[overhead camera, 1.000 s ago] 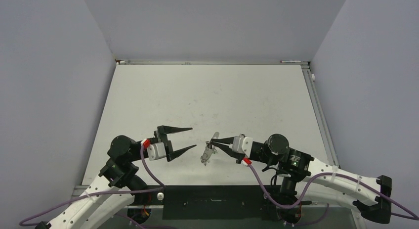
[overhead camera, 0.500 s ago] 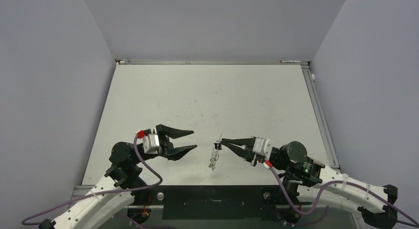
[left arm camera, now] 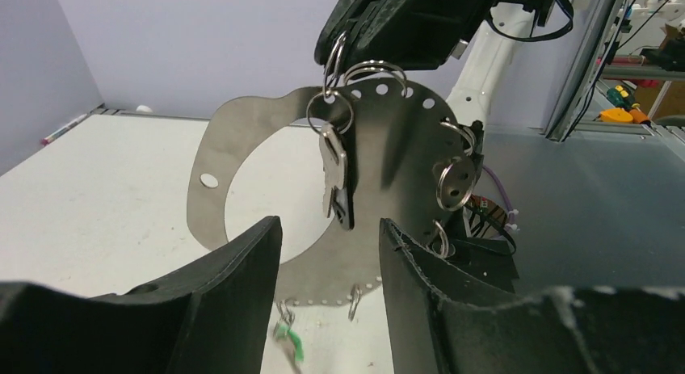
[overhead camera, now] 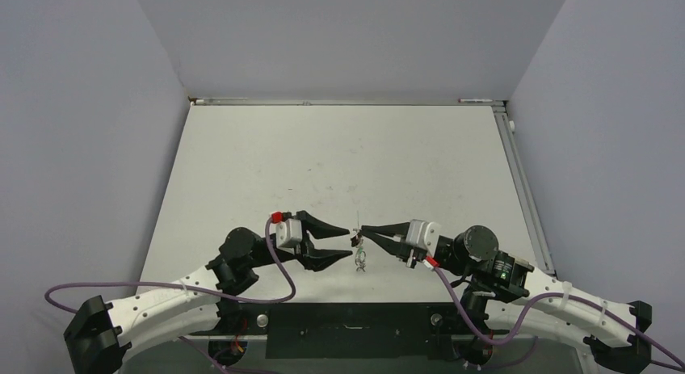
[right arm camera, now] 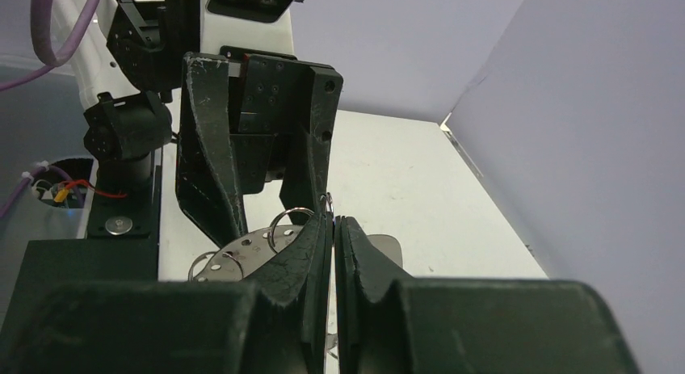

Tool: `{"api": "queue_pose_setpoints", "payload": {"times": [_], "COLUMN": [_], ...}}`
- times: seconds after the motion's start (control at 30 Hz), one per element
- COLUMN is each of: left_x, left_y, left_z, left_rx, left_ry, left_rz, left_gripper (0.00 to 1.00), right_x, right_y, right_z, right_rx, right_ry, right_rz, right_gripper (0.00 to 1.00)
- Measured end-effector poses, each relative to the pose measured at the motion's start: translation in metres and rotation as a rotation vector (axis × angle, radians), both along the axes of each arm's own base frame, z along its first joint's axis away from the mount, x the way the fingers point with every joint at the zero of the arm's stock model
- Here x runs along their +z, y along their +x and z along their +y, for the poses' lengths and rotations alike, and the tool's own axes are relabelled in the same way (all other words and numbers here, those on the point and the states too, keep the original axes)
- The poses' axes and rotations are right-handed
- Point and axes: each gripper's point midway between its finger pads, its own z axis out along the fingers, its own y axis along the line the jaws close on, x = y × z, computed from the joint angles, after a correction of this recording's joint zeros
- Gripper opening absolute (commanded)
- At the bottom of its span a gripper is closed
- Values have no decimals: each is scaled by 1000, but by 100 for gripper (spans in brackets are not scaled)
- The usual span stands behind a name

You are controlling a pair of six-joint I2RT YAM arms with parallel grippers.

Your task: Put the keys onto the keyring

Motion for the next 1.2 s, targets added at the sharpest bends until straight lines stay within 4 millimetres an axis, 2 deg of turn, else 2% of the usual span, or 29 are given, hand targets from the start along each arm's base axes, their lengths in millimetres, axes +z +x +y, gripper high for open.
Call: {"api": "queue_pose_setpoints", "payload": {"times": [0.17, 0.43, 0.77, 0.93, 1.2], "left_x": [6, 10, 2, -2, -1], "left_y": [-4, 2, 6, 5, 9], "left_z": [-5, -9, -16, -19, -14], "left_rx": [3, 51, 69, 70, 115], "left_ry": [-23, -41, -22, -8, 17], "left_rz": [-31, -68, -86, -105, -139], "left_gripper": [45, 42, 25, 1, 0], "right_x": [-2, -5, -3, -1, -1], "right_y": [-2, -4, -6, -7, -6], "right_z": [1, 2, 4, 4, 3], "right_rx": [13, 27, 39, 42, 37], "right_ry": [-11, -20, -18, -14, -13], "right_rz": [3, 12, 15, 19, 26], "right_gripper": [5, 5, 5, 5, 5]}}
